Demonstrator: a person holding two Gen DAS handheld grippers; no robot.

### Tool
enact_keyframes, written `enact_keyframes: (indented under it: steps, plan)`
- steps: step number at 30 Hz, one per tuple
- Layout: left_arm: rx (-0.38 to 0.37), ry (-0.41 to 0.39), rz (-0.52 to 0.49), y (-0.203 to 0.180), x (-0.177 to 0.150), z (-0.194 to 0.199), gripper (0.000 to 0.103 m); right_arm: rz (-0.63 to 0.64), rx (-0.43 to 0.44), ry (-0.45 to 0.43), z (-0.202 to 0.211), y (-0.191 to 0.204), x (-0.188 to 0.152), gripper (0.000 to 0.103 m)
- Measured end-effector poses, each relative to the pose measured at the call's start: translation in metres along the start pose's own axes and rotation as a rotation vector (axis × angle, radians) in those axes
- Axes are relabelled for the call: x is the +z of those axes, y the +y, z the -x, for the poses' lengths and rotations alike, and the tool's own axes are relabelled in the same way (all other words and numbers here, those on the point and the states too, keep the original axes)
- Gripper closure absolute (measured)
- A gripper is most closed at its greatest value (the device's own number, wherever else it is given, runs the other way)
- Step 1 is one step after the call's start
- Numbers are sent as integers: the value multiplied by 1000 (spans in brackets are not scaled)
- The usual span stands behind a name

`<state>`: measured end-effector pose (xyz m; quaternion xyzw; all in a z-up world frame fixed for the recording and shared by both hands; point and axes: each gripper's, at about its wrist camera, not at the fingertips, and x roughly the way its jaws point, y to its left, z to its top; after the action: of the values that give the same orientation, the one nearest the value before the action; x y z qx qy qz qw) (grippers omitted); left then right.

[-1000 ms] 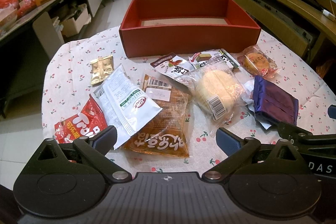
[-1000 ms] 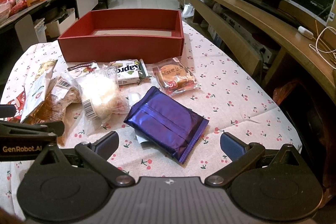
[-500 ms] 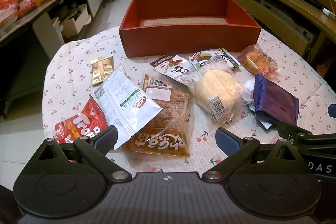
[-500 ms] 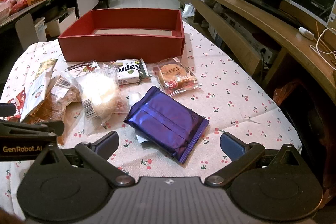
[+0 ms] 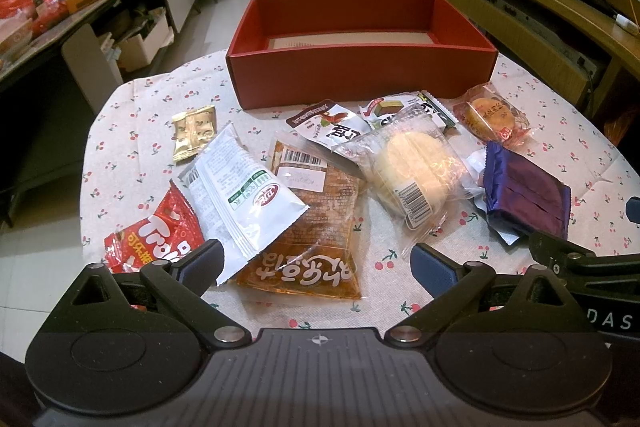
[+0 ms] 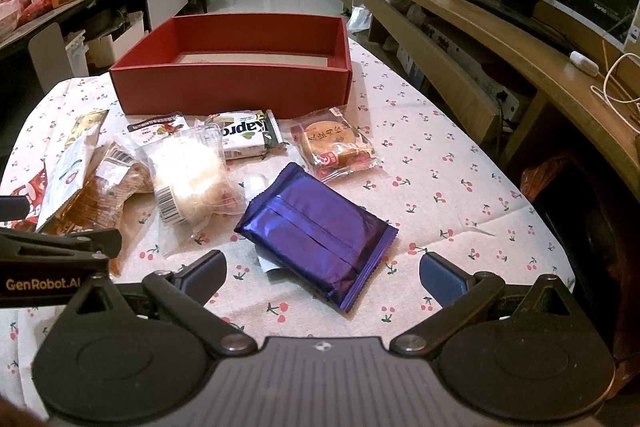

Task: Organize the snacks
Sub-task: 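Grasp the purple foil bar with the right tool while the left tool approaches the white sachet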

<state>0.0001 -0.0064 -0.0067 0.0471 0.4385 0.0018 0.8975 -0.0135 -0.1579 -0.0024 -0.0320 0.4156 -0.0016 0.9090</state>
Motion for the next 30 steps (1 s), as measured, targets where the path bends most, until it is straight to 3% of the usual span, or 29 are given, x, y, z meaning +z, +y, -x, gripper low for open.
enact_keyframes:
  steps: [5, 8, 12, 19, 30]
  plan:
    - [-28, -17, 13, 6, 5, 3, 0, -1, 66, -15, 2, -9, 9, 0]
    - [-14, -32, 27, 14, 9, 3, 0, -16, 60, -31, 0, -20, 19, 0]
    - [-22, 5, 63, 22, 14, -8, 0, -19, 92, 2, -9, -25, 26, 0]
    - [-44, 26, 76, 26, 23, -15, 0, 142, 79, 19, -32, -17, 42, 0]
    - [-58, 81, 22, 25, 27, -36, 0, 448, 235, 88, -70, 5, 47, 0]
